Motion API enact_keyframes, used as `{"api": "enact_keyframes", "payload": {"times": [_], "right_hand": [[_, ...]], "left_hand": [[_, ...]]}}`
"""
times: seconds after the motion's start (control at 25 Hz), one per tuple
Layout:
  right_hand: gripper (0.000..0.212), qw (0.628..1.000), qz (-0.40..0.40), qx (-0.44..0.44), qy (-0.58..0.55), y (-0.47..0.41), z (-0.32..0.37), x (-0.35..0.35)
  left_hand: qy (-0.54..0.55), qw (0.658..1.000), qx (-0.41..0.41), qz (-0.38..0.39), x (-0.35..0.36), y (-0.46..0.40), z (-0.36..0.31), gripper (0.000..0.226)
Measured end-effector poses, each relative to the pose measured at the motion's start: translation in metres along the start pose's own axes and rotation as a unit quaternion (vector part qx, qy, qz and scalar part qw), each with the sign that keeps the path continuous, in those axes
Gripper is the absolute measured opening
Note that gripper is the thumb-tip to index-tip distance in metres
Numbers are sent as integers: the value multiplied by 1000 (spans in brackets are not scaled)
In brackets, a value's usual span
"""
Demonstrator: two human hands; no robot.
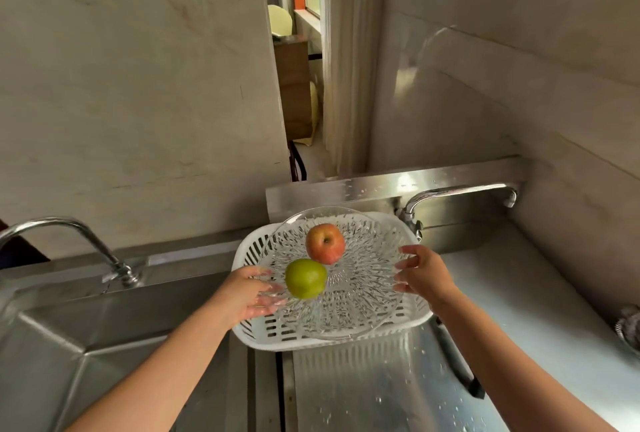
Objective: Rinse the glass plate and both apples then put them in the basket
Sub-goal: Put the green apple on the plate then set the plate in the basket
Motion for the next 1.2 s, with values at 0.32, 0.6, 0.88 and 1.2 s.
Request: {"api": "enact_keyframes", "payload": {"times": [0.32,0.6,0.88,1.2], "right_hand": [[48,999,21,25,1,-26,-22,18],[53,999,28,28,36,-30,-20,23],[57,996,19,21,90,-27,-18,23],[49,975,-19,-51,218,-19,0,16]], "left_hand": [[-9,1000,-22,-13,-6,-30,17,28],[-15,999,-20,-24,-11,-35,19,23],[-10,999,-29,-42,-11,-30,20,15],[-9,998,-33,-50,-12,-27,20,12]]}}
Point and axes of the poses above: each hand's wrist, its own y-axis away from the middle knuckle, its own x-axis out of the palm, z = x × y, the point moved 9 cm from there along -y, towards the middle knuckle, and after that the axes turned 12 degrees about y, right-handed, at the moved point
